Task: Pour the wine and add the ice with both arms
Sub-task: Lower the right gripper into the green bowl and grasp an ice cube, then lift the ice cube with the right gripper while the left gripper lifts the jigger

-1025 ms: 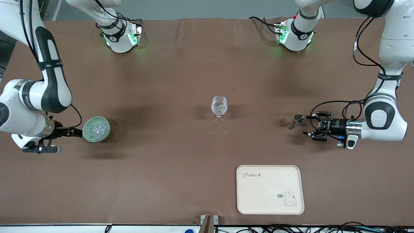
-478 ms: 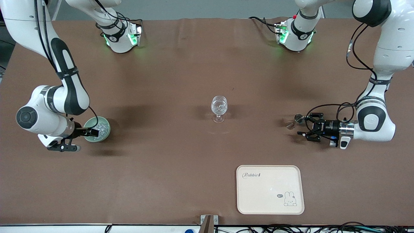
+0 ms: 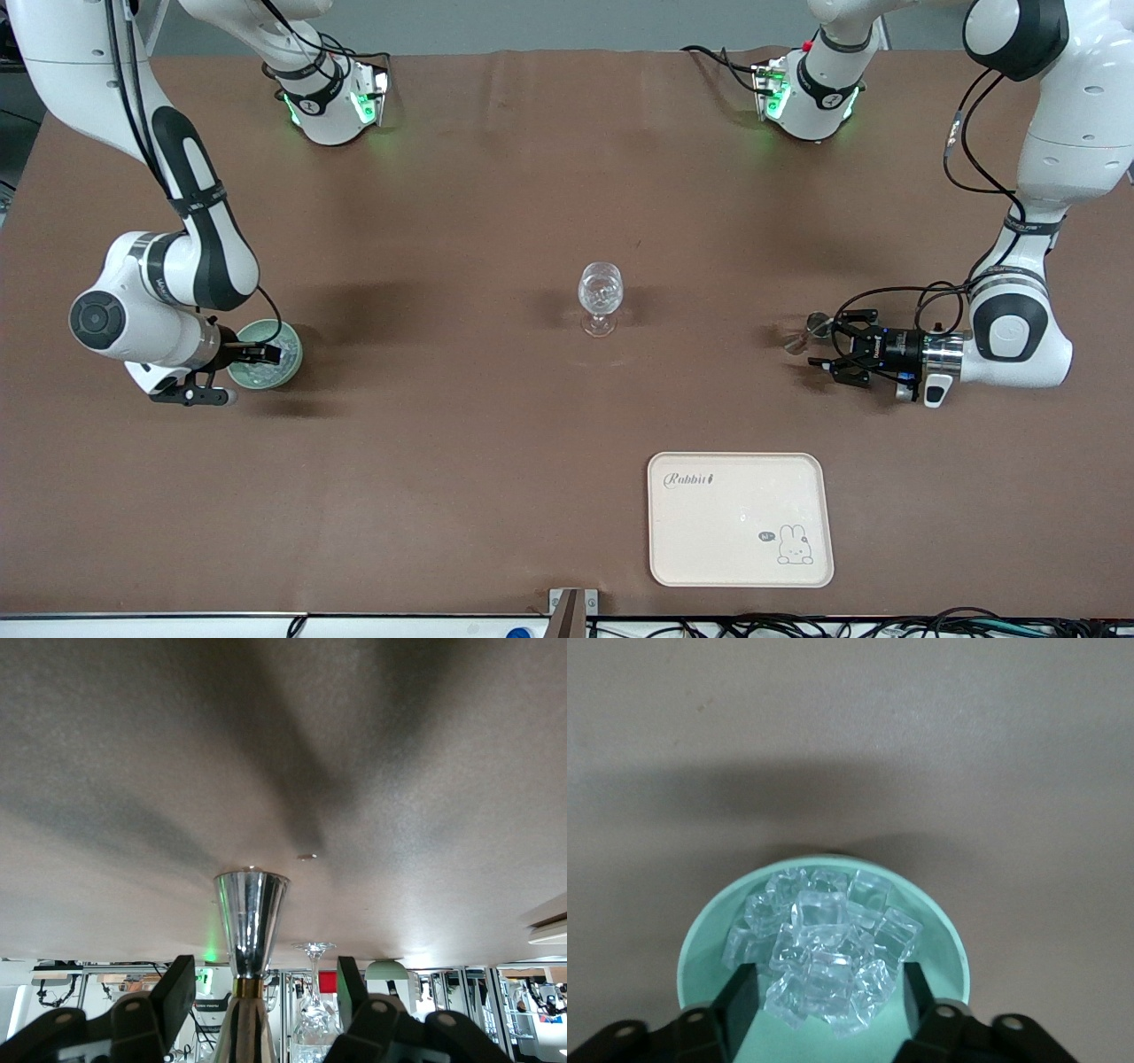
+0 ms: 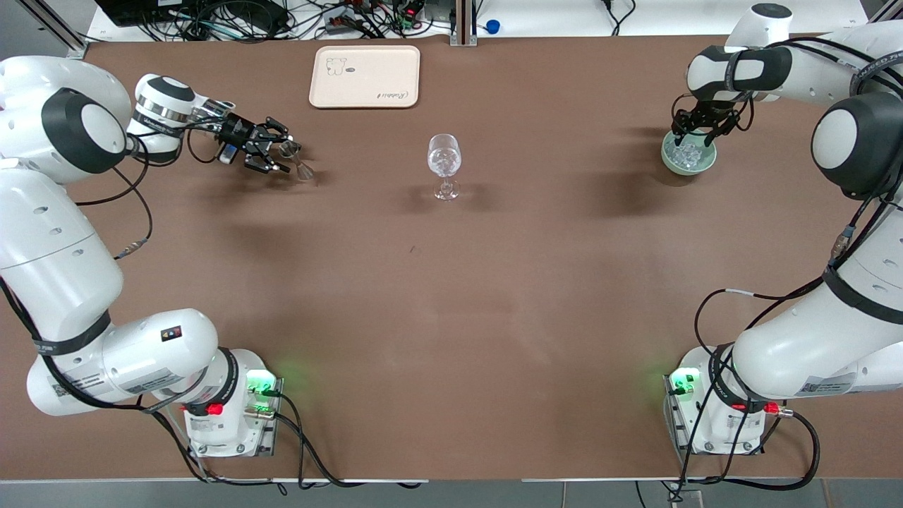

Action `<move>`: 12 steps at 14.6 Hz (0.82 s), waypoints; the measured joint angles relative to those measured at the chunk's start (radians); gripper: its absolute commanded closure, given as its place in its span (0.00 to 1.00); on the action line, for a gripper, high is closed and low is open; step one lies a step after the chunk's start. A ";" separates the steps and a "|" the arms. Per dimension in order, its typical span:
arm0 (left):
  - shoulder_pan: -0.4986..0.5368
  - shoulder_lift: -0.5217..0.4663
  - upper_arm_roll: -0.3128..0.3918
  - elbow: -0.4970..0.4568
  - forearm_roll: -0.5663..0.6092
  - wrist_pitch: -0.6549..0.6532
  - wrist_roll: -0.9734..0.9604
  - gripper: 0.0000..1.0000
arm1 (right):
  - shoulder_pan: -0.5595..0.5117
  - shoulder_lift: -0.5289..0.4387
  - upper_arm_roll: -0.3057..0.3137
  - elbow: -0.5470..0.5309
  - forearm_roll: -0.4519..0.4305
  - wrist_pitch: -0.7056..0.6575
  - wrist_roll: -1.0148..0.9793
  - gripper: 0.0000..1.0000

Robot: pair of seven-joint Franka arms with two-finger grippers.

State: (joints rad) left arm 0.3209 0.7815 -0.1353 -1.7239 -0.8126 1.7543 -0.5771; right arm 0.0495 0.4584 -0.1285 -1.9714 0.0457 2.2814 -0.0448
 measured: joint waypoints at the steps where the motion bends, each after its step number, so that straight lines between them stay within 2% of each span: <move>1: 0.000 0.003 -0.001 -0.001 -0.003 0.000 0.000 0.31 | 0.000 0.000 0.000 -0.004 0.000 0.002 0.000 0.36; 9: -0.001 0.011 -0.003 -0.006 -0.031 -0.039 0.000 0.46 | 0.000 -0.002 0.000 -0.007 0.001 0.002 0.000 0.54; 12: 0.000 0.014 -0.003 -0.007 -0.031 -0.040 0.000 0.54 | 0.000 -0.002 0.000 -0.008 0.001 0.002 0.000 0.73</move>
State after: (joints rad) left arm 0.3204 0.7958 -0.1387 -1.7307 -0.8436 1.7144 -0.5771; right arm 0.0495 0.4561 -0.1285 -1.9789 0.0466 2.2833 -0.0444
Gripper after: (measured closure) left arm 0.454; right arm 0.555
